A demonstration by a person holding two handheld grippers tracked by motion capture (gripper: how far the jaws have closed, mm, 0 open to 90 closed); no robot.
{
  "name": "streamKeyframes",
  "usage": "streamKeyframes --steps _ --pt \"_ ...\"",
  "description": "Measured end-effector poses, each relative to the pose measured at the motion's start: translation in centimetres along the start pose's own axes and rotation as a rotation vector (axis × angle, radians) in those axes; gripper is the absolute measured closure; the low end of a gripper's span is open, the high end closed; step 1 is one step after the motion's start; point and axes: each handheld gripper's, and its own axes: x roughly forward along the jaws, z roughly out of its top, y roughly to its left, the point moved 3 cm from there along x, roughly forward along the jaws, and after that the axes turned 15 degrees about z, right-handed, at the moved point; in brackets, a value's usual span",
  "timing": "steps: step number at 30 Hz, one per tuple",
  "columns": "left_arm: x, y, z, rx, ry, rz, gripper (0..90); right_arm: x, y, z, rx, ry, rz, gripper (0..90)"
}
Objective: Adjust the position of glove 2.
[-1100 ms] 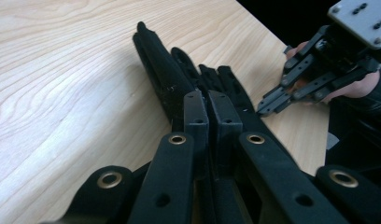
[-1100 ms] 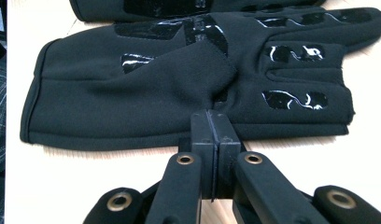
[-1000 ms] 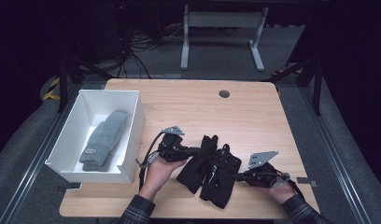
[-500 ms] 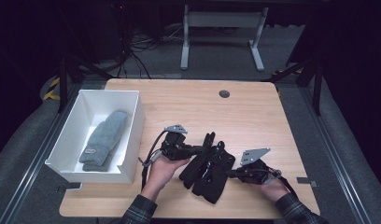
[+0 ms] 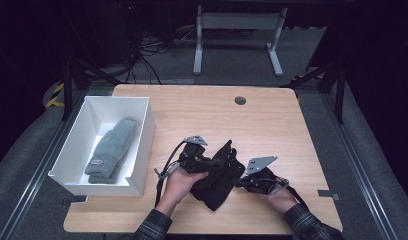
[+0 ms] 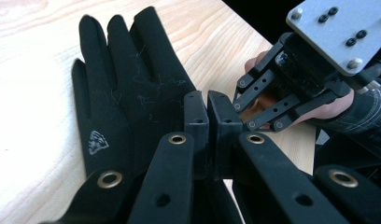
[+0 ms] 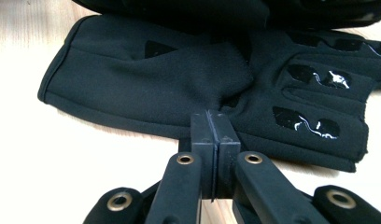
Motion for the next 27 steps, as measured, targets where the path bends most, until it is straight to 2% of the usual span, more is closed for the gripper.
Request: streamKeyframes --steps 12,18,23,25,27 --pt "1.3 -0.2 -0.2 -0.001 0.022 0.008 87.7 1.0 -0.1 0.9 -0.016 -0.002 -0.002 90.0" --pt "1.5 -0.4 -0.3 0.015 0.031 0.005 86.9 1.2 -0.2 1.1 -0.018 -0.004 -0.010 90.0" --pt "1.2 -0.4 -0.2 0.006 0.011 -0.016 85.2 0.8 -0.2 0.9 -0.023 -0.002 -0.022 90.0" --pt "1.1 -0.5 -0.2 0.002 0.003 -0.054 84.6 0.3 -0.3 0.8 -0.016 -0.013 -0.031 90.0" --pt "1.0 -0.8 -0.1 0.010 -0.001 -0.053 83.3 -0.6 -0.5 0.6 -0.011 -0.028 -0.050 90.0"
